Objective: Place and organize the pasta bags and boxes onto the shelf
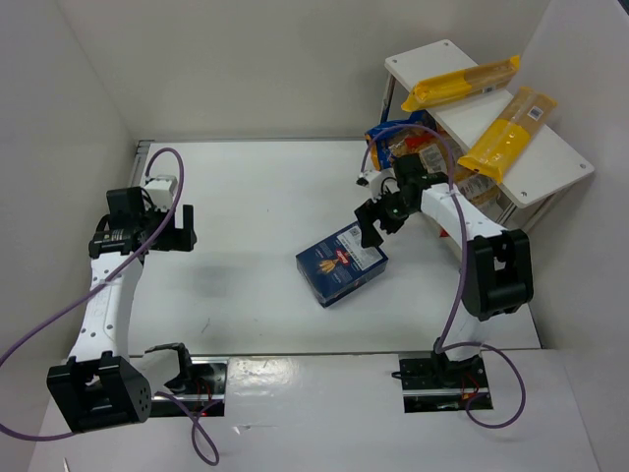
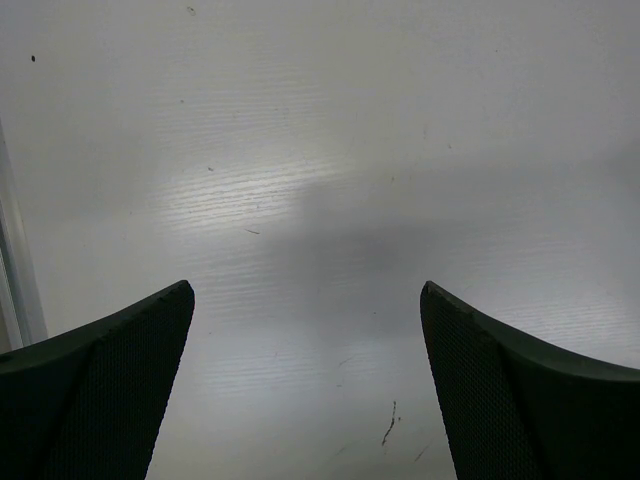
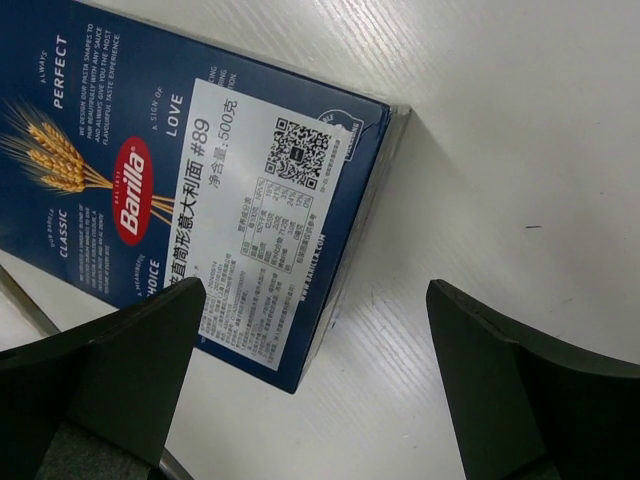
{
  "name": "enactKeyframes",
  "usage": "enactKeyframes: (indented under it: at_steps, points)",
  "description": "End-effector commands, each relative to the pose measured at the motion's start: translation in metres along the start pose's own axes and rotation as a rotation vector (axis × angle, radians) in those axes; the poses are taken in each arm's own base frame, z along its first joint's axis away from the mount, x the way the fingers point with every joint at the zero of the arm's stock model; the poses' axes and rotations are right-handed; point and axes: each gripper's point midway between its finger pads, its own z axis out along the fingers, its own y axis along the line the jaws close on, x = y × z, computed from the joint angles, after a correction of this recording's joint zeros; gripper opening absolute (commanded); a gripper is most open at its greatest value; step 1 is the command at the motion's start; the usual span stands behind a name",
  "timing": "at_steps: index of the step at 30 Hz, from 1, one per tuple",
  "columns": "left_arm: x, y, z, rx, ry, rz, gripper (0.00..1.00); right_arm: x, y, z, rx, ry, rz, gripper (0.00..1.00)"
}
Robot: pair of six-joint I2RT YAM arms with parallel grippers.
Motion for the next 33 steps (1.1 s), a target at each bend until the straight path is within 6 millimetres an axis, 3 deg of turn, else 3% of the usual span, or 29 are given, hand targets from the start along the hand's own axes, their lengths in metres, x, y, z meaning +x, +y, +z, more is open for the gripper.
enactKeyframes:
  at_steps: [1, 16, 24, 27, 28, 30, 31, 33]
  points:
    - [-0.007, -0.002, -0.002, 0.015, -0.042, 0.004, 0.99, -0.027, -0.005, -0.002, 0.03, -0.062, -0.044, 1.0]
    - [-0.006, -0.003, 0.0, 0.025, -0.035, 0.002, 0.99, -0.017, -0.004, 0.019, -0.006, -0.005, -0.046, 1.0]
    - [-0.004, -0.003, 0.002, 0.027, -0.026, 0.009, 0.99, -0.01, 0.008, 0.04, -0.045, 0.054, -0.071, 0.97]
    - [-0.005, -0.004, 0.002, 0.036, -0.028, 0.009, 0.99, -0.007, 0.015, 0.047, -0.069, 0.085, -0.092, 0.81]
    - [-0.005, -0.004, 0.002, 0.036, -0.028, 0.009, 0.99, -0.008, 0.02, 0.049, -0.087, 0.089, -0.111, 0.49]
    - [-0.005, -0.004, 0.002, 0.036, -0.028, 0.009, 0.99, -0.008, 0.024, 0.052, -0.1, 0.107, -0.112, 0.08]
    - [-0.005, -0.004, 0.002, 0.036, -0.028, 0.009, 0.99, -0.01, 0.028, 0.052, -0.106, 0.11, -0.123, 0.0]
    - [-0.005, -0.004, 0.002, 0.036, -0.028, 0.009, 0.99, -0.01, 0.036, 0.051, -0.122, 0.127, -0.144, 0.0]
